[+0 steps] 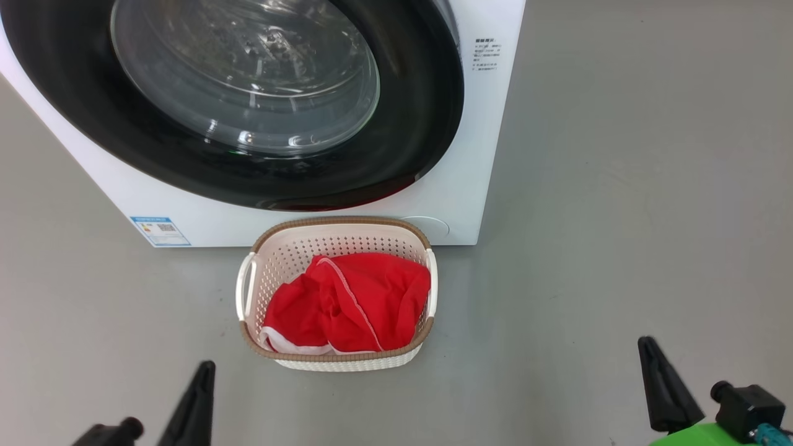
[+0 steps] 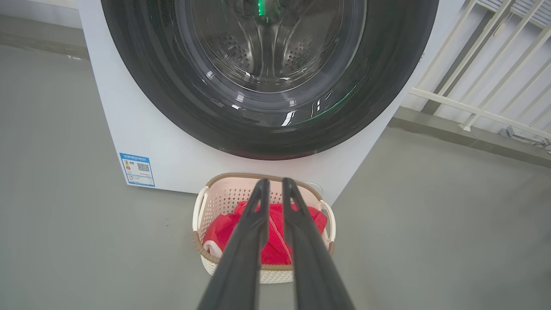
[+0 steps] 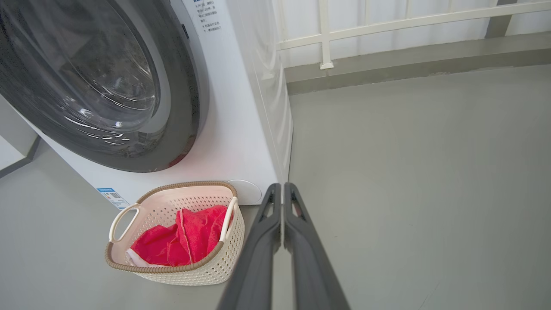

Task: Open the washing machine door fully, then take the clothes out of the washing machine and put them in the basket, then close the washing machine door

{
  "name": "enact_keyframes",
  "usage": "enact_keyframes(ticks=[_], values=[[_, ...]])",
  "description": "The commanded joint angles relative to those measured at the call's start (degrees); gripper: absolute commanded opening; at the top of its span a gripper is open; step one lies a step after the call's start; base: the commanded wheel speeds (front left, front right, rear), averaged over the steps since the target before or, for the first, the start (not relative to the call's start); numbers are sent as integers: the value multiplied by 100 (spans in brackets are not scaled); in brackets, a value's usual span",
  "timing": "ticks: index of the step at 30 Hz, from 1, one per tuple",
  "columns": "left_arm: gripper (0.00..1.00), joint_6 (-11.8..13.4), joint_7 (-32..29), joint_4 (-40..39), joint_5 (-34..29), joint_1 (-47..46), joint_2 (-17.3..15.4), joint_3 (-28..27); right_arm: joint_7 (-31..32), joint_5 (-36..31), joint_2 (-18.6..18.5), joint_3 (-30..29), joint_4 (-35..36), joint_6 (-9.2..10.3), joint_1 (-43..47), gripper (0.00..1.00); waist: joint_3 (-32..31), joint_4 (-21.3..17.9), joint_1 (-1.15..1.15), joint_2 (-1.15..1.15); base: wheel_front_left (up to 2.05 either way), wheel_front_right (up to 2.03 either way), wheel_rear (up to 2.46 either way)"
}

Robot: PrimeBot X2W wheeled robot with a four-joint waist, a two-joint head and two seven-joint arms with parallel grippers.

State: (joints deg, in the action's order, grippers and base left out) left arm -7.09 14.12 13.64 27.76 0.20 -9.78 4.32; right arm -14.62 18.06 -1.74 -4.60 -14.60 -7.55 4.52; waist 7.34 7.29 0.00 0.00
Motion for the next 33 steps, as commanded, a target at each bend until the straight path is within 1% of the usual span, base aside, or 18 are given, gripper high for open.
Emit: enact_keyframes(ticks=[1, 5, 8, 9, 13, 33], values=[[0, 0, -3, 28, 13, -1, 24, 11, 2, 15, 10, 1, -32, 0, 0, 0, 0, 0, 0, 0, 0, 0, 0], [0, -1, -46, 73, 176, -12, 81, 19, 41, 207, 18, 3, -70, 0, -4, 0, -8, -11, 2, 0, 0, 0, 0], [0, -2, -86, 68, 340, -17, 88, -2, 85, 395, 6, 15, -60, 0, -20, 0, -44, -35, 13, 0, 0, 0, 0], [0, -2, -100, 69, 395, -19, 90, -8, 99, 457, 2, 19, -63, 0, -28, 0, -55, -42, 13, 0, 0, 0, 0], [0, -3, -156, 78, 612, -43, 100, -32, 153, 707, -14, 30, -76, 1, -75, 0, -67, -66, 1, 0, 0, 0, 0], [0, -9, -433, 82, 1627, -150, 160, -156, 429, 1878, -76, 56, -64, 2, -251, 0, -173, -177, 0, 0, 0, 0, 0]])
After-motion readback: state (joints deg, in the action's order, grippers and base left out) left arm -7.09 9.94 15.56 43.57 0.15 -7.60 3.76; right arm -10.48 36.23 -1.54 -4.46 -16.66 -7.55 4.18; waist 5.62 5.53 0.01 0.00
